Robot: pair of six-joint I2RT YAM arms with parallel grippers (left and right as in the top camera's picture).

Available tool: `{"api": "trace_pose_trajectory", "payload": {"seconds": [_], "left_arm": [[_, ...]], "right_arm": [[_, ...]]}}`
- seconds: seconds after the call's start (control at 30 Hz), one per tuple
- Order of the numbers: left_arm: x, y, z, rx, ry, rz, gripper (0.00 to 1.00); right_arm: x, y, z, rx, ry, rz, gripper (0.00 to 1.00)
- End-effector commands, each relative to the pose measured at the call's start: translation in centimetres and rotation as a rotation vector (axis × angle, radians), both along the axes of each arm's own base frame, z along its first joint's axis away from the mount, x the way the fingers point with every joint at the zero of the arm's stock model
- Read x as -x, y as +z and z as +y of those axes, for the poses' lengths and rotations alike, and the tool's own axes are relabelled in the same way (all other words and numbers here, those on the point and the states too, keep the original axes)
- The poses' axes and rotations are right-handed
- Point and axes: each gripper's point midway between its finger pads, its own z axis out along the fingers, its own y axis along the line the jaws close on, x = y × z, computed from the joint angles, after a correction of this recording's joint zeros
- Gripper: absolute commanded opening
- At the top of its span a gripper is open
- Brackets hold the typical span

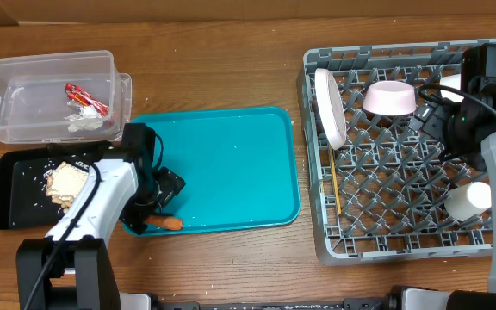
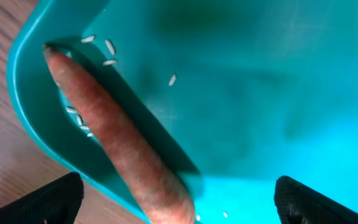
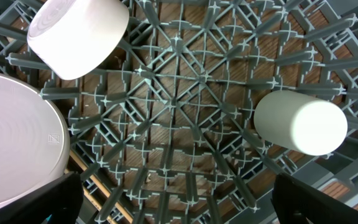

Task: Sort waste into correct bins and load items into the dishwasher
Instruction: 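Grasp the carrot with the left gripper and drop it on the black tray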

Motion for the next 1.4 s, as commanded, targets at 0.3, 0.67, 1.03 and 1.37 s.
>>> {"api": "trace_pose_trajectory", "payload": {"seconds": [0.3,0.67,1.03,1.37], "left_arm": [[1.1,-2.6,0.8,-0.038,0.023,-0.027,0.97],[0.0,-2.5,1.6,-0.087,-0.018,-0.072,0.43],[-5.0,0.3,1.8,-0.106,-0.161,-0.222,0.08],[-7.7,7.4,7.1,-0.256,-0.074,-0.248,0.10]], "right_arm": [[0.4,-0.1,0.1,-0.004,0.019,0.015,0.99],[0.5,-0.2,0.1,-0.004,0.019,0.021,0.99],[0.5,-0.2,0.1,-0.004,0.019,0.021,0.99],[0.6,-0.2,0.1,-0.004,0.019,0.024,0.99]]}}
